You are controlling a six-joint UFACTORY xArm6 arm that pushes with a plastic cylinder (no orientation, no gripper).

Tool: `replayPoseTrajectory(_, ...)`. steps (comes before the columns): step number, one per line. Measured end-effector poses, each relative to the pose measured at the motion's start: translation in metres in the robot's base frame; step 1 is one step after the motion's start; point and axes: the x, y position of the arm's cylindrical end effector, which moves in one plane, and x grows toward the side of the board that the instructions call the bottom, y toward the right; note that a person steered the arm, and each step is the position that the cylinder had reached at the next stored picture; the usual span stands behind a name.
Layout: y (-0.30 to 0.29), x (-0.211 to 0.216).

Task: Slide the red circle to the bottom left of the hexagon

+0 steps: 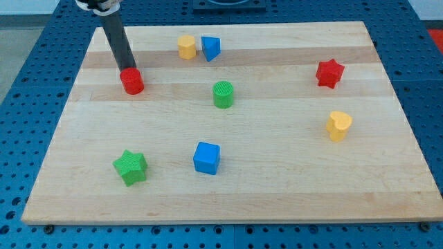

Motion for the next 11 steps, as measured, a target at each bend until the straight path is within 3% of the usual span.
replayPoseTrajectory(2, -0.006, 0.066)
replayPoseTrajectory(3, -0.013, 0.066)
replayPoseTrajectory(4, -0.064, 0.066)
replayPoseTrajectory(6, -0.058, 0.111)
replayPoseTrajectory(8, 0.016, 0.109)
replayPoseTrajectory(11, 0.018, 0.063)
